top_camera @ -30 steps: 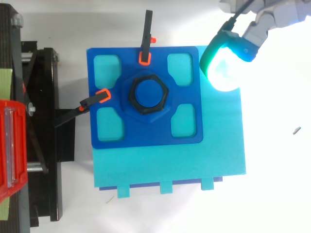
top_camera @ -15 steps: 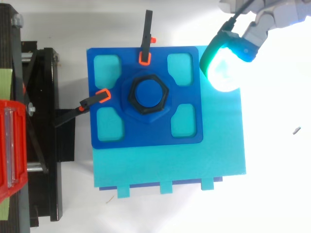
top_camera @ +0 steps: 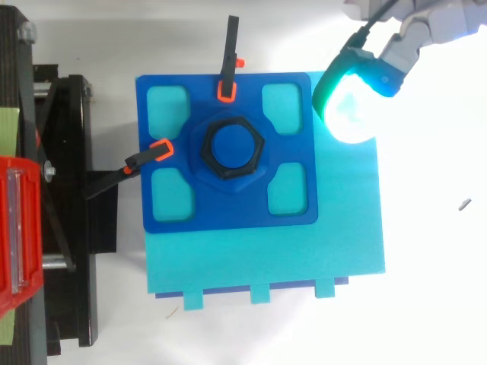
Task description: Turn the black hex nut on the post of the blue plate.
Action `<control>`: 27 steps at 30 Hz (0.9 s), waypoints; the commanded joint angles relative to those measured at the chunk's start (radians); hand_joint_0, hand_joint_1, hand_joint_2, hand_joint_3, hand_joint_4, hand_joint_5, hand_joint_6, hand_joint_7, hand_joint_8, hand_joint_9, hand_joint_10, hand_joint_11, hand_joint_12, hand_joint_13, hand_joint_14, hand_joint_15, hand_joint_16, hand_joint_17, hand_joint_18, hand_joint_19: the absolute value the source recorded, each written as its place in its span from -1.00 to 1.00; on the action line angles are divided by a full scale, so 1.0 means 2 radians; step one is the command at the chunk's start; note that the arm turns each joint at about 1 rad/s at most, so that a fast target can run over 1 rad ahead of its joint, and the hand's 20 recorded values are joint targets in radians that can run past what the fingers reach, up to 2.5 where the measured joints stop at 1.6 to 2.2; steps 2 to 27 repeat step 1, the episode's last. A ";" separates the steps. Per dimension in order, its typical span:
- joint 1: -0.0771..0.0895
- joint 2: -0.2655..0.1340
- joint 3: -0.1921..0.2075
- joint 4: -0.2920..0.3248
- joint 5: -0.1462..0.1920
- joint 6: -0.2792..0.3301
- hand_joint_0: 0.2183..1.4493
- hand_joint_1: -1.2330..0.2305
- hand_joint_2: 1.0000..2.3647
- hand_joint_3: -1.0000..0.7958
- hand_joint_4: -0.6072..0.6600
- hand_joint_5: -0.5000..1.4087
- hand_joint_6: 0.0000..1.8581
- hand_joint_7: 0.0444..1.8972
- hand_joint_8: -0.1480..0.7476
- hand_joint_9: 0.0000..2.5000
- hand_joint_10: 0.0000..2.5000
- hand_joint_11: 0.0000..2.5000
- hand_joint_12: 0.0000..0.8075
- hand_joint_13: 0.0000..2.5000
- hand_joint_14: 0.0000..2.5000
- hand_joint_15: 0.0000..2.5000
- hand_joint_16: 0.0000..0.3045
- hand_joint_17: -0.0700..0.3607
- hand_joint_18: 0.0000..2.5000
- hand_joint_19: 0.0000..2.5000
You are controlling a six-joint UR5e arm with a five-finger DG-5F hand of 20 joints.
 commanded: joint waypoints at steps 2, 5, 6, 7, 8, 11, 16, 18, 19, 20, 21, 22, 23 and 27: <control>0.000 0.000 0.000 0.000 0.000 0.000 -0.64 0.13 -1.00 -0.44 0.02 -0.72 -0.46 -0.26 -0.34 -0.99 -1.00 -1.00 -0.17 -1.00 -1.00 -1.00 -0.61 -0.06 -1.00 -1.00; 0.000 0.000 0.000 0.000 0.000 0.000 -0.64 0.13 -1.00 -0.44 0.02 -0.72 -0.46 -0.26 -0.34 -0.99 -1.00 -1.00 -0.17 -1.00 -1.00 -1.00 -0.61 -0.06 -1.00 -1.00; 0.000 0.000 0.000 0.000 0.000 0.000 -0.64 0.13 -1.00 -0.44 0.02 -0.72 -0.46 -0.26 -0.34 -0.99 -1.00 -1.00 -0.17 -1.00 -1.00 -1.00 -0.61 -0.06 -1.00 -1.00; 0.000 0.000 0.000 0.000 0.000 0.000 -0.64 0.13 -1.00 -0.44 0.02 -0.72 -0.46 -0.26 -0.34 -0.99 -1.00 -1.00 -0.17 -1.00 -1.00 -1.00 -0.61 -0.06 -1.00 -1.00; 0.000 0.000 0.000 0.000 0.000 0.000 -0.64 0.13 -1.00 -0.44 0.02 -0.72 -0.46 -0.26 -0.34 -0.99 -1.00 -1.00 -0.17 -1.00 -1.00 -1.00 -0.61 -0.06 -1.00 -1.00; 0.000 0.000 0.000 0.000 0.000 0.000 -0.64 0.13 -1.00 -0.44 0.02 -0.72 -0.46 -0.26 -0.34 -0.99 -1.00 -1.00 -0.17 -1.00 -1.00 -1.00 -0.61 -0.06 -1.00 -1.00; 0.000 0.000 0.000 0.000 0.000 0.000 -0.64 0.13 -1.00 -0.44 0.02 -0.72 -0.46 -0.26 -0.34 -0.99 -1.00 -1.00 -0.17 -1.00 -1.00 -1.00 -0.61 -0.06 -1.00 -1.00; 0.000 0.000 0.000 0.000 0.000 0.000 -0.64 0.13 -1.00 -0.44 0.02 -0.72 -0.46 -0.26 -0.34 -0.99 -1.00 -1.00 -0.17 -1.00 -1.00 -1.00 -0.61 -0.06 -1.00 -1.00; 0.000 0.000 0.000 0.000 0.000 0.000 -0.64 0.13 -1.00 -0.44 0.02 -0.72 -0.46 -0.26 -0.34 -0.99 -1.00 -1.00 -0.17 -1.00 -1.00 -1.00 -0.61 -0.06 -1.00 -1.00; 0.000 0.000 0.000 0.000 0.000 0.000 -0.64 0.13 -1.00 -0.44 0.02 -0.72 -0.46 -0.26 -0.34 -0.99 -1.00 -1.00 -0.17 -1.00 -1.00 -1.00 -0.61 -0.06 -1.00 -1.00; 0.000 0.000 0.000 0.000 0.000 0.000 -0.64 0.13 -1.00 -0.44 0.02 -0.72 -0.46 -0.26 -0.34 -0.99 -1.00 -1.00 -0.17 -1.00 -1.00 -1.00 -0.61 -0.06 -1.00 -1.00; 0.000 0.000 0.000 0.000 0.000 0.000 -0.64 0.13 -1.00 -0.44 0.02 -0.72 -0.46 -0.26 -0.34 -0.99 -1.00 -1.00 -0.17 -1.00 -1.00 -1.00 -0.61 -0.06 -1.00 -1.00; 0.000 0.000 0.000 0.000 0.000 0.000 -0.64 0.13 -1.00 -0.44 0.02 -0.72 -0.46 -0.26 -0.34 -0.99 -1.00 -1.00 -0.17 -1.00 -1.00 -1.00 -0.61 -0.06 -1.00 -1.00; 0.000 0.000 0.000 0.000 0.000 0.000 -0.64 0.13 -1.00 -0.44 0.02 -0.72 -0.46 -0.26 -0.34 -0.99 -1.00 -1.00 -0.17 -1.00 -1.00 -1.00 -0.61 -0.06 -1.00 -1.00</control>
